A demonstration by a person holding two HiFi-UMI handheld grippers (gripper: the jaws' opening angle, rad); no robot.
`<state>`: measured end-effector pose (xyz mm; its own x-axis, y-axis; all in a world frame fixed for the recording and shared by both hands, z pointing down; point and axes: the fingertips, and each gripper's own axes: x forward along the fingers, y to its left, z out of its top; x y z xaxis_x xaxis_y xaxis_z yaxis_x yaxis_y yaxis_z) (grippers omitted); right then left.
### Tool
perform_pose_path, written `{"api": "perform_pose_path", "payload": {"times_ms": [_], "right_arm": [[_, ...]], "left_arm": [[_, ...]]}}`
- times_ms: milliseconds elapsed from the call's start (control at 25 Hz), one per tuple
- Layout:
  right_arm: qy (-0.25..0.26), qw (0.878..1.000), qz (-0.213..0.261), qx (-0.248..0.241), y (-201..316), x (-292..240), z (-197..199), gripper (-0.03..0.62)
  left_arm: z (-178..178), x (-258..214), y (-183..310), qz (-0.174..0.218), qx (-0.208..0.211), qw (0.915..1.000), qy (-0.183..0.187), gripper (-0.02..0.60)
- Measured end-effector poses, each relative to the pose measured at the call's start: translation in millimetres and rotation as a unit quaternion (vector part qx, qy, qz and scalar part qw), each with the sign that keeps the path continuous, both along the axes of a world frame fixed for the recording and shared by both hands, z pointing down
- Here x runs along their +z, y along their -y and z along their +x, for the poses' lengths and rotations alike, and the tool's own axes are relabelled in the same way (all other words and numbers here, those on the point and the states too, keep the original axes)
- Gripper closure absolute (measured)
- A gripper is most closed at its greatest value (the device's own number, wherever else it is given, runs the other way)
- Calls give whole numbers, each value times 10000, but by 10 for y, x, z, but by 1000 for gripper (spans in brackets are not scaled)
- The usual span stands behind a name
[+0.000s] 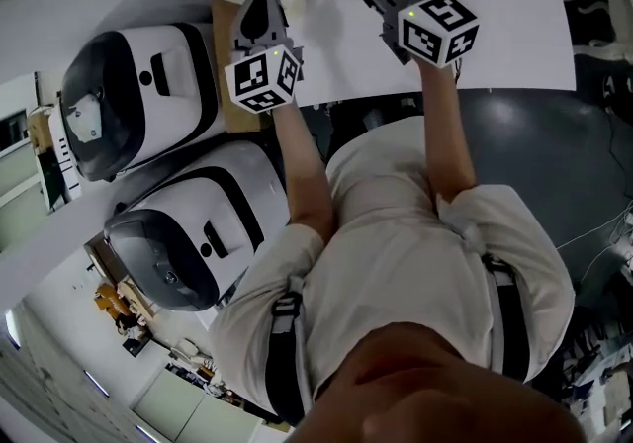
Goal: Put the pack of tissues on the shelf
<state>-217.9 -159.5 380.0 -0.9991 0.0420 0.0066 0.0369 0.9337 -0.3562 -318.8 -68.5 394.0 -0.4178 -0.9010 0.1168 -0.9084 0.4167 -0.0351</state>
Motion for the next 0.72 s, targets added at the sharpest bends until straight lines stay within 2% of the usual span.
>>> {"api": "perform_pose_path", "payload": {"times_ms": [160,400,520,720], "right_arm": [[-101,9998,16,193,14,63,-29,525],[-188,9957,10,903,151,116,44,525],[-241,9914,34,1288,229,129,98,525],[-327,9809,69,1919,271,155,210,525]], "left_arm": [[-201,43,99,-34,152,9999,-50,569],[-491,151,360,-203,594,9980,16,569],[-646,200,492,-232,756,9969,0,569],[-913,328,671,-477,905,9946,182,569]]}}
